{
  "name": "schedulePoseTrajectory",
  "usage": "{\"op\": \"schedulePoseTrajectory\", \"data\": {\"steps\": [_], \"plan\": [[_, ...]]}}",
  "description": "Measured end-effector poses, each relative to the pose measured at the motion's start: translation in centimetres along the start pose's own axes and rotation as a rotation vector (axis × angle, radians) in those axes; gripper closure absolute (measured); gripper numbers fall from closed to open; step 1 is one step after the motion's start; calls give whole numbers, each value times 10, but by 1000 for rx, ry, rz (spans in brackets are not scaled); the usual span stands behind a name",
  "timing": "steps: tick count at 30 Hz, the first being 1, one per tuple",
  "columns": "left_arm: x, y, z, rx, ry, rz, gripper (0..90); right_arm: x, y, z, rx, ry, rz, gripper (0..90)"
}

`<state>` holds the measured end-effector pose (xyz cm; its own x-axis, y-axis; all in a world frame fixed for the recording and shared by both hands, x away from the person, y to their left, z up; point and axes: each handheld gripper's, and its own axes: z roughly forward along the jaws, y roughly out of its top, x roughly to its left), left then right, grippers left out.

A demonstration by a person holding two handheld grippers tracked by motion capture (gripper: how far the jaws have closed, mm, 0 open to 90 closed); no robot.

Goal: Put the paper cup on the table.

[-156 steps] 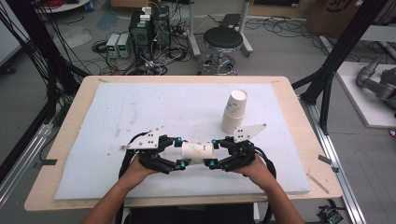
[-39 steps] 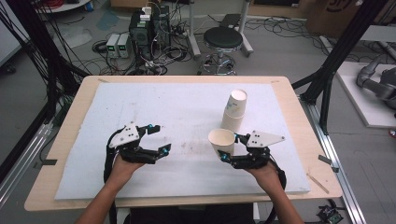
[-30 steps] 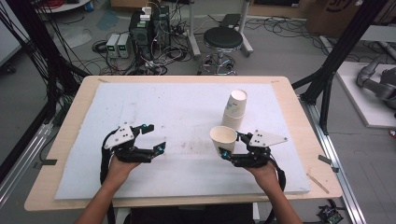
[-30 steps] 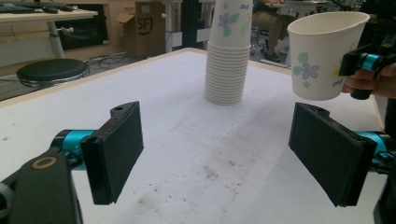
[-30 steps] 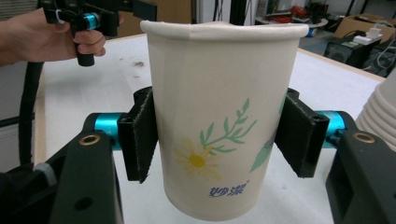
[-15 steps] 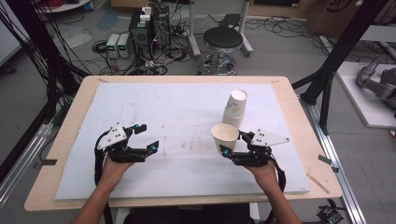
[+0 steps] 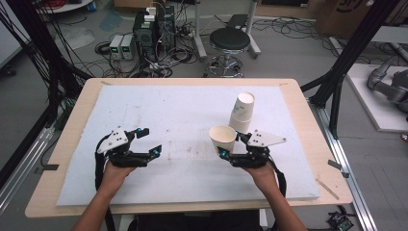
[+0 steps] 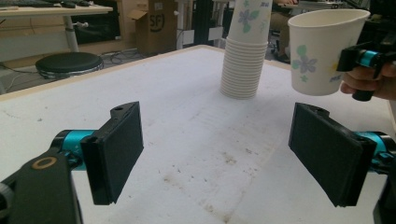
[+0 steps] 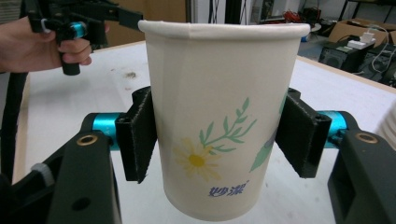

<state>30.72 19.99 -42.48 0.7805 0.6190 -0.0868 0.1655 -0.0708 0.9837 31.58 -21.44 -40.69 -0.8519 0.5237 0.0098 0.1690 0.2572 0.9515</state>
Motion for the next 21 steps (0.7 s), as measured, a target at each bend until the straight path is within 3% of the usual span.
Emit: {"op": "schedulePoseTrajectory", "data": {"steps": [7,11,16,21], "plan": [[5,-1,-6,5,11,-8,178,0,7,32,16,7,-15,354],[6,-1,-10,-3,21,-11,178,-2,7,51,34,1,-1,354],[7,-2,-10,-4,28,-17,179,-5,9,75,62,-34,11,352],[8,-2,-9,0,32,-19,179,-7,8,96,132,-70,30,352]]}}
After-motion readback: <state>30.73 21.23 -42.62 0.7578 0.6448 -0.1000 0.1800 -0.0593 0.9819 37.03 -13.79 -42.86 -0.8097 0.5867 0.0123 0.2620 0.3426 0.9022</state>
